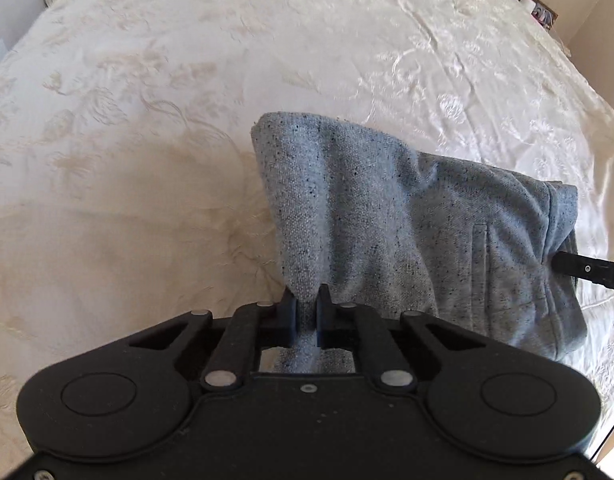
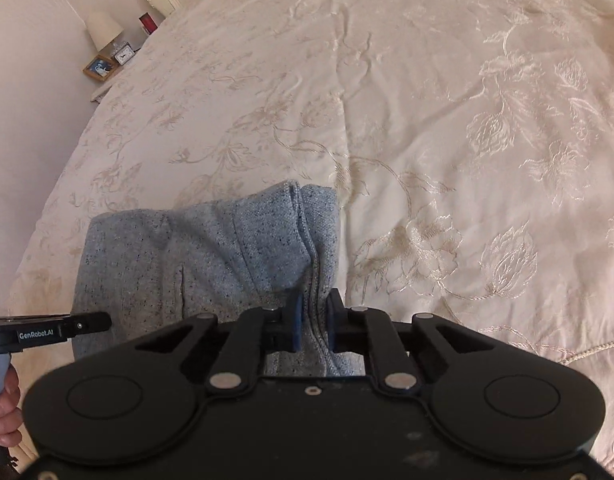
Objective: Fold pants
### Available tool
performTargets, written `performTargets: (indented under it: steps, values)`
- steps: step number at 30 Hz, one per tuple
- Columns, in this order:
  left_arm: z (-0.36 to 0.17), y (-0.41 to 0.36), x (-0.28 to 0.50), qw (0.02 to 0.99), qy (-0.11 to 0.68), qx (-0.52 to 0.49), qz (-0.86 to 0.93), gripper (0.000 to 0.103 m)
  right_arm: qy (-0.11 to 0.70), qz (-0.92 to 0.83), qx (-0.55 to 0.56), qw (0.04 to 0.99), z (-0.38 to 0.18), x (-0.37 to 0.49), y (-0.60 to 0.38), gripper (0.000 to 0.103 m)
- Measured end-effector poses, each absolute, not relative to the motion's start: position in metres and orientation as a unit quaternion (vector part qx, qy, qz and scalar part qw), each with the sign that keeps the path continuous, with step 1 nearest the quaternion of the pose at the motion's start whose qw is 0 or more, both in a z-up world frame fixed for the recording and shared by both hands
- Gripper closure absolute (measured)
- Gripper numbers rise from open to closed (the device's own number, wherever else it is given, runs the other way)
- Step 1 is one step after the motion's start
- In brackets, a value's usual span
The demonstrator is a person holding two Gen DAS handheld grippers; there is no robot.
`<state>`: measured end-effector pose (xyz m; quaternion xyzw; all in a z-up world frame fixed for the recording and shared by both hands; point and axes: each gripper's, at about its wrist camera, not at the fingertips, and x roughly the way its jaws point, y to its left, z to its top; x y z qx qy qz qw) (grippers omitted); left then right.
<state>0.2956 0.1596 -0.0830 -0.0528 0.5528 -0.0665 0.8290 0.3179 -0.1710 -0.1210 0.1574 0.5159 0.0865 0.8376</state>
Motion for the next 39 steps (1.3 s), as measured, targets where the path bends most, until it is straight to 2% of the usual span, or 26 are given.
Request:
performTargets:
  steps: [2, 4, 9, 12, 13, 15, 16, 17, 20, 23, 25, 27, 28, 36, 39]
  values:
    - [-0.069, 0.165, 0.284, 0.834, 0.546, -0.053, -0.056, 0.094, 0.510, 0.092, 0.157, 0.841, -0.106, 0.310, -0.168, 0.090]
    - [-0.060, 0.173, 0.272, 0.840, 0.537, -0.057, -0.043, 0.103, 0.509, 0.097, 0.164, 0.840, -0.096, 0.303, -0.166, 0.090]
    - [-0.062, 0.185, 0.258, 0.841, 0.538, -0.041, -0.039, 0.103, 0.506, 0.125, 0.144, 0.841, -0.086, 0.288, -0.149, 0.091]
    - [-0.072, 0.192, 0.259, 0.834, 0.548, -0.046, -0.051, 0.100, 0.504, 0.112, 0.115, 0.849, -0.096, 0.294, -0.141, 0.091]
    - [-0.074, 0.194, 0.259, 0.832, 0.550, -0.049, -0.058, 0.096, 0.503, 0.102, 0.119, 0.850, -0.100, 0.297, -0.143, 0.091]
    - [-0.081, 0.194, 0.262, 0.829, 0.552, -0.048, -0.072, 0.081, 0.511, 0.080, 0.139, 0.844, -0.109, 0.303, -0.152, 0.091]
    - [-0.085, 0.193, 0.265, 0.828, 0.554, -0.046, -0.074, 0.063, 0.512, 0.074, 0.148, 0.843, -0.114, 0.305, -0.155, 0.091]
    - [-0.091, 0.192, 0.268, 0.827, 0.556, -0.042, -0.075, 0.052, 0.512, 0.072, 0.153, 0.842, -0.118, 0.306, -0.158, 0.091]
    - [-0.110, 0.187, 0.275, 0.823, 0.564, -0.010, -0.065, 0.052, 0.518, 0.067, 0.146, 0.840, -0.126, 0.307, -0.160, 0.091]
    - [-0.127, 0.188, 0.281, 0.813, 0.578, -0.023, -0.071, 0.051, 0.518, 0.070, 0.155, 0.838, -0.131, 0.309, -0.165, 0.090]
    - [-0.139, 0.187, 0.285, 0.801, 0.592, -0.038, -0.083, 0.051, 0.521, 0.065, 0.153, 0.837, -0.137, 0.312, -0.168, 0.082]
    - [-0.148, 0.183, 0.289, 0.795, 0.599, -0.035, -0.086, 0.050, 0.527, 0.054, 0.144, 0.836, -0.143, 0.316, -0.172, 0.067]
    - [-0.151, 0.181, 0.291, 0.795, 0.600, -0.031, -0.085, 0.049, 0.535, 0.051, 0.145, 0.831, -0.147, 0.319, -0.175, 0.066]
    - [-0.167, 0.182, 0.301, 0.793, 0.597, -0.080, -0.091, 0.028, 0.574, 0.067, 0.188, 0.794, -0.191, 0.335, -0.189, 0.058]
    - [-0.172, 0.186, 0.304, 0.788, 0.600, -0.104, -0.091, 0.025, 0.582, 0.076, 0.224, 0.778, -0.208, 0.343, -0.192, 0.056]
